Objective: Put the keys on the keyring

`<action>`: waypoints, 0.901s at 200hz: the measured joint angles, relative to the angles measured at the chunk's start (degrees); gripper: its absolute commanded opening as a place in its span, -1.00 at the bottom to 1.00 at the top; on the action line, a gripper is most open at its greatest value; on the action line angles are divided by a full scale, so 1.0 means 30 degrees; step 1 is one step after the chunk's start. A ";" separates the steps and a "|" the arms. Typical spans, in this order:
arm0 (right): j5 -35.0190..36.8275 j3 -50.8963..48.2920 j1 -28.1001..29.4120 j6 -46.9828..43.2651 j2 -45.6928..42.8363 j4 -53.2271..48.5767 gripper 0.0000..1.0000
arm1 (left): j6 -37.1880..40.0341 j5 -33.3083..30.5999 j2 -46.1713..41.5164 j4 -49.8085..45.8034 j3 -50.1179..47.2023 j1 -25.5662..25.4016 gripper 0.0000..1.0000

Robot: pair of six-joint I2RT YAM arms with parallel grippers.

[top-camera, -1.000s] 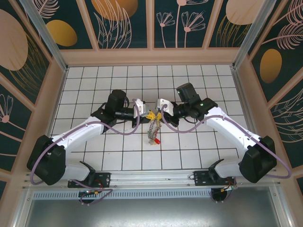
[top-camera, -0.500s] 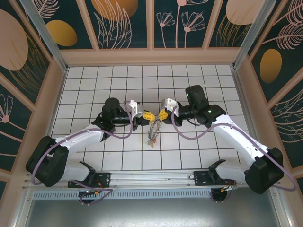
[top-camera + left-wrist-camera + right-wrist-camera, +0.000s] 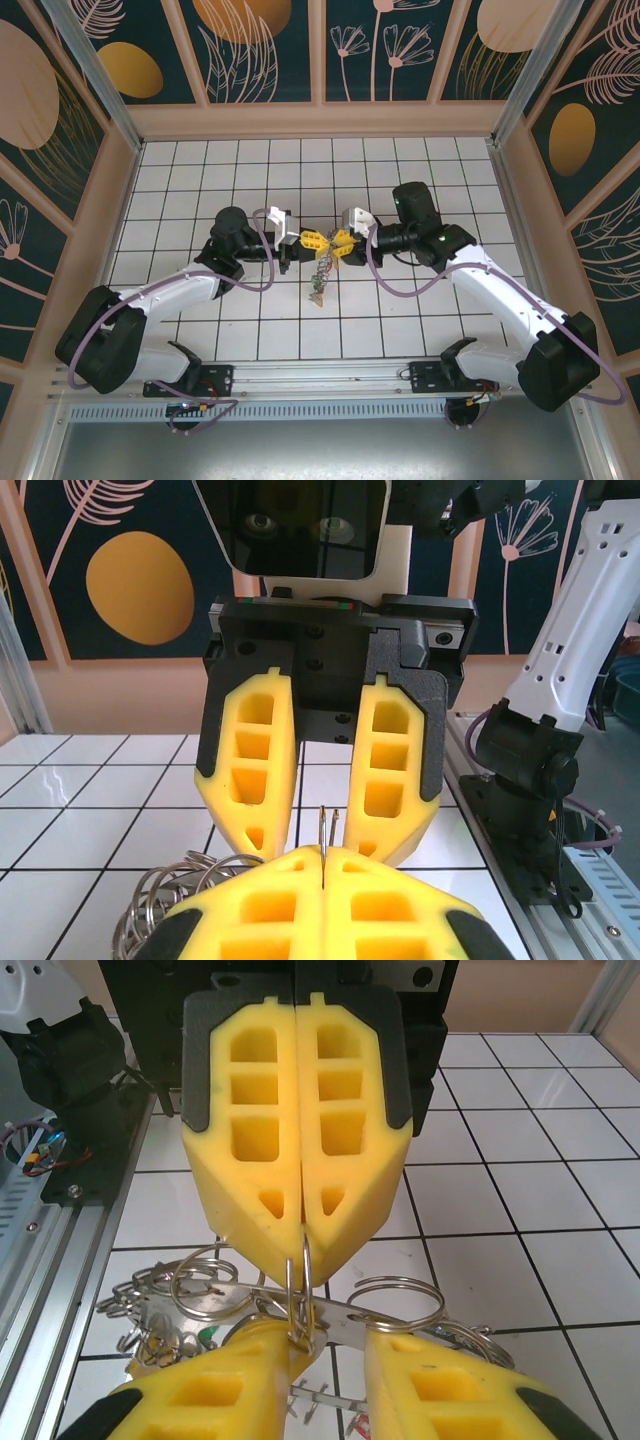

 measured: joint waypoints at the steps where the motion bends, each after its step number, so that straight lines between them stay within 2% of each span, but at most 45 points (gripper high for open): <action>1: -0.0007 0.0000 0.0000 -0.0007 0.0000 0.0007 -0.52 | 0.0000 0.0000 0.0007 0.0000 0.0000 0.0000 -1.00; 48: -0.0138 0.0000 -0.0022 0.0073 0.0007 -0.0007 -0.87 | -0.0015 0.0007 0.0255 0.0015 0.0000 0.0015 -1.00; 81: -0.0153 0.0000 -0.0109 0.0051 0.0066 -0.0138 -0.91 | -0.0007 0.0007 0.0408 0.0087 0.0000 0.0015 -1.00; 89: -0.0146 0.0000 -0.0109 0.0022 0.0102 -0.0168 -0.89 | -0.0007 0.0015 0.0452 0.0080 0.0000 0.0022 -1.00; 102: -0.0146 0.0000 -0.0124 0.0029 0.0138 -0.0219 -0.75 | 0.0000 0.0007 0.0517 0.0080 0.0000 0.0022 -1.00; 154: -0.0437 0.0007 -0.0124 0.0007 0.0211 -0.0219 -0.71 | 0.0007 0.0080 0.0539 0.0080 0.0000 0.0015 -1.00; 180: -0.0525 0.0036 -0.0117 0.0211 0.0357 -0.0189 -0.57 | 0.0015 0.0124 0.0539 0.0073 0.0000 0.0015 -1.00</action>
